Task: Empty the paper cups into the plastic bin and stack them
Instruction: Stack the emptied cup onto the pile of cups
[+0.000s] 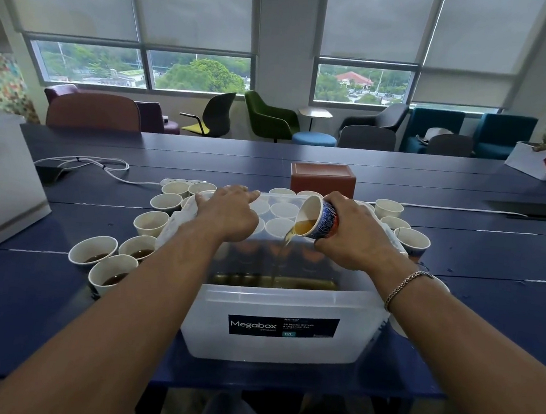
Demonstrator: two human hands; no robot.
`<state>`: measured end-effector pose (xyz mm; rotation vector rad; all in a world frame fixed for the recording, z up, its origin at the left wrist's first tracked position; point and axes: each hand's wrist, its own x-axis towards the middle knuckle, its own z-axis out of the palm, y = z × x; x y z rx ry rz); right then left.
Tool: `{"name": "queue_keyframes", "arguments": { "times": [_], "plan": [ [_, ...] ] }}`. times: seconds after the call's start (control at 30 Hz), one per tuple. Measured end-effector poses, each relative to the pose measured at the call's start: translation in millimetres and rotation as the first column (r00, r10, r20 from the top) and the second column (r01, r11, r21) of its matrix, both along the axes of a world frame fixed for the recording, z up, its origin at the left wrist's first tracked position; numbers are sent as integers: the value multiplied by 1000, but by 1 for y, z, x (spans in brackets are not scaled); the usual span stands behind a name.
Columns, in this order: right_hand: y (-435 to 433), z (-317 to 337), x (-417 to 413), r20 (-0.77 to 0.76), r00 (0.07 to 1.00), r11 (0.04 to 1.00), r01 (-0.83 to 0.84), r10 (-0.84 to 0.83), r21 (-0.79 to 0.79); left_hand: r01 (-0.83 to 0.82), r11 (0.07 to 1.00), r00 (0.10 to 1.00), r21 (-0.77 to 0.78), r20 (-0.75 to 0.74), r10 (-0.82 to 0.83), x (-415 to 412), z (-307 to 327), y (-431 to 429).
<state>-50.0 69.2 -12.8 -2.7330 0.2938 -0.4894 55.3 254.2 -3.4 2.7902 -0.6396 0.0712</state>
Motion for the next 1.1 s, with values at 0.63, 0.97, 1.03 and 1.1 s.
{"name": "queue_keyframes", "arguments": {
  "times": [0.63, 0.97, 1.03, 1.1],
  "plan": [
    [2, 4, -3, 32, 998, 995, 62, -60, -78, 33, 999, 999, 26, -30, -32, 0, -2, 1],
    [3, 5, -3, 39, 996, 991, 82, -78, -103, 35, 999, 999, 7, -37, -34, 3, -5, 1],
    [3, 5, -3, 38, 996, 991, 83, -80, -104, 31, 999, 999, 10, -36, -31, 3, -6, 1],
    [3, 5, -4, 38, 996, 991, 85, -81, -103, 29, 1000, 999, 10, -35, -29, 4, -6, 1]
  ]
}}
